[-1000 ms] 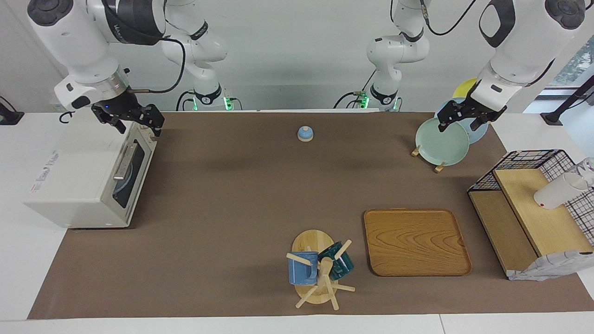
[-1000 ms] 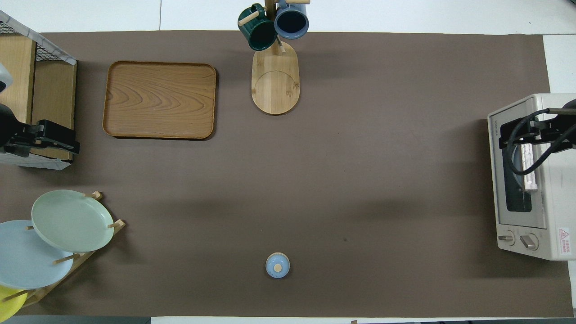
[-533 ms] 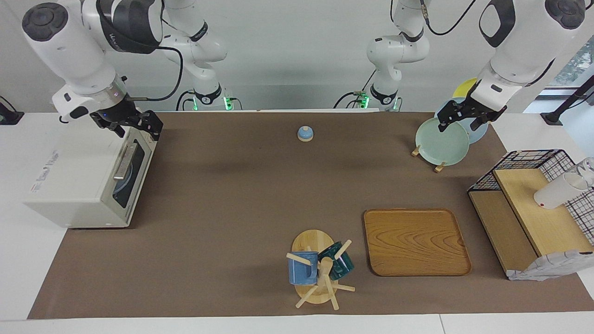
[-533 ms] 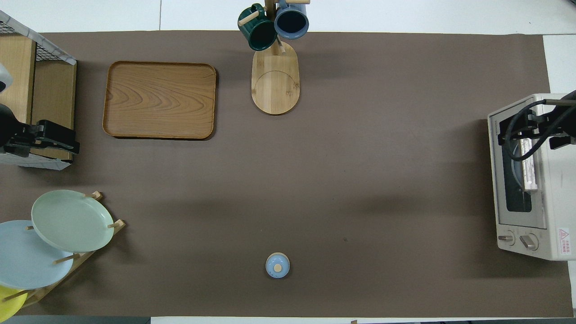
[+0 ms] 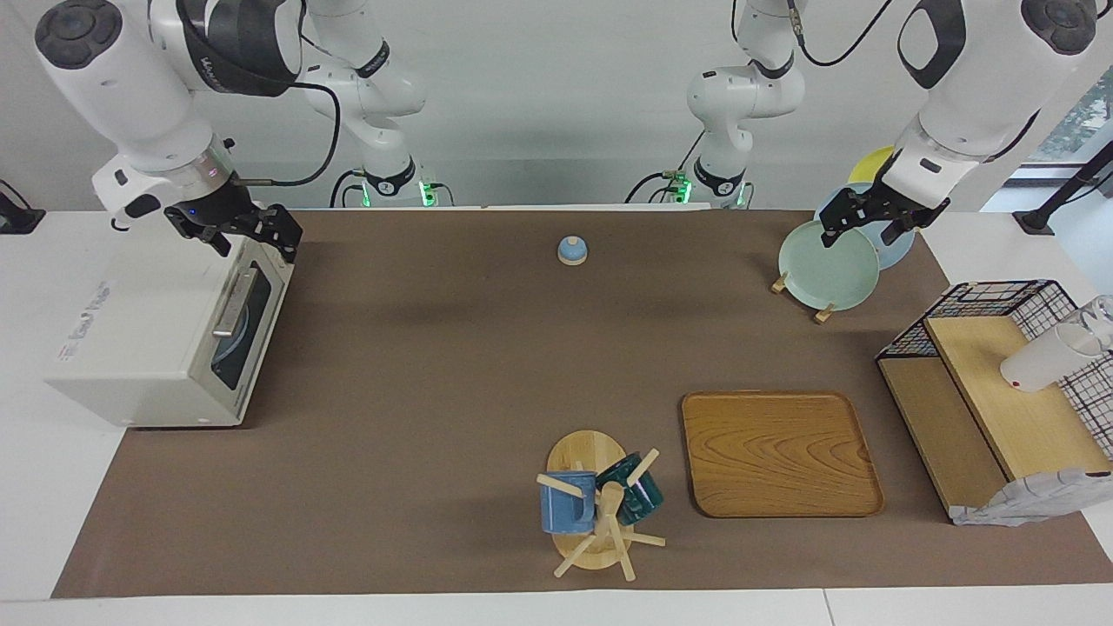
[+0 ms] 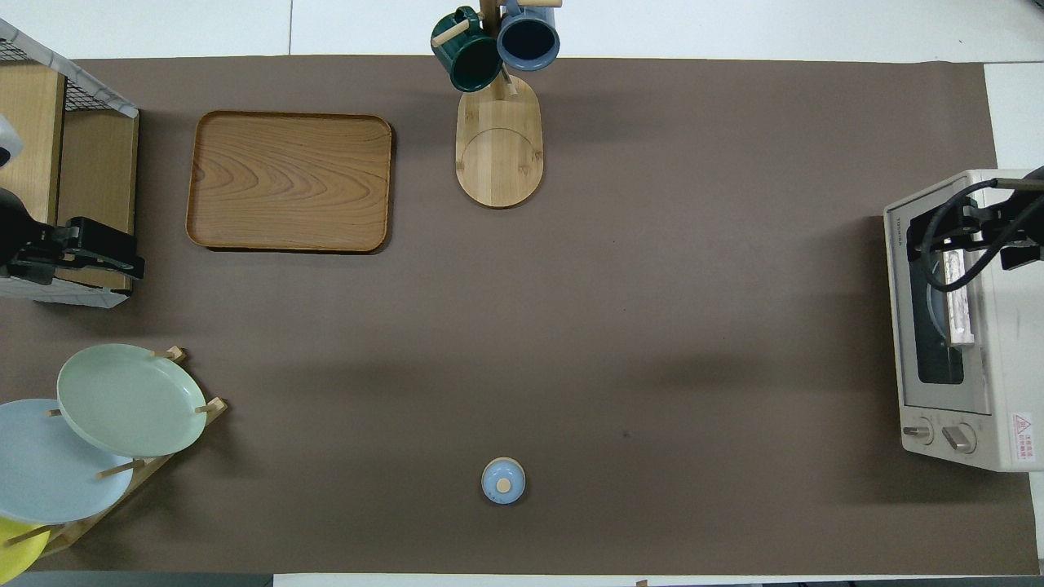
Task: Put eggplant into oven
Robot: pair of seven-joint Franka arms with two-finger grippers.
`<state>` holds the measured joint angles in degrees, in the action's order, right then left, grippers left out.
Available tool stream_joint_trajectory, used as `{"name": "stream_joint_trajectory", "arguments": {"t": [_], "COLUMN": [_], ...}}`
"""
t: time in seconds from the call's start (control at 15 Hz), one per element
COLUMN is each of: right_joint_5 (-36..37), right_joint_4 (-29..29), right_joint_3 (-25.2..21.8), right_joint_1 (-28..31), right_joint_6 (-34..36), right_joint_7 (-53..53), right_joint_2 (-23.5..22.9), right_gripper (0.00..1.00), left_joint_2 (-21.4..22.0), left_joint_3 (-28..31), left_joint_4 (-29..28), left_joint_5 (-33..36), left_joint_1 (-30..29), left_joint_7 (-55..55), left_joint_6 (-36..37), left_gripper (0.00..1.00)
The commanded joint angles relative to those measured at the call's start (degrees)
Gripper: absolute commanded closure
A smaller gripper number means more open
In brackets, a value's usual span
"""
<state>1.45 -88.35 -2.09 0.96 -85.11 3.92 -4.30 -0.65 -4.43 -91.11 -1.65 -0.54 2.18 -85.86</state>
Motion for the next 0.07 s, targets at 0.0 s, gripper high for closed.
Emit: {"name": "stream_joint_trajectory", "arguments": {"t": [0.0], "right_joint_5": [-0.2], "right_joint_4": [-1.5], "right_joint_3": [1.1], "right_joint_1": [1.0], "right_joint_6": [-1.0], "right_joint_7": [0.5], "right_joint_2": [1.3], "right_gripper": [0.00], "left_joint_2": [0.6], "left_joint_3": [-0.4], "left_joint_4": [-0.1], "left_joint_5": [0.5], "left_joint_1": [-0.7], "left_joint_7": [-0.5], "left_joint_6": [-0.2], "left_gripper": [0.00]}}
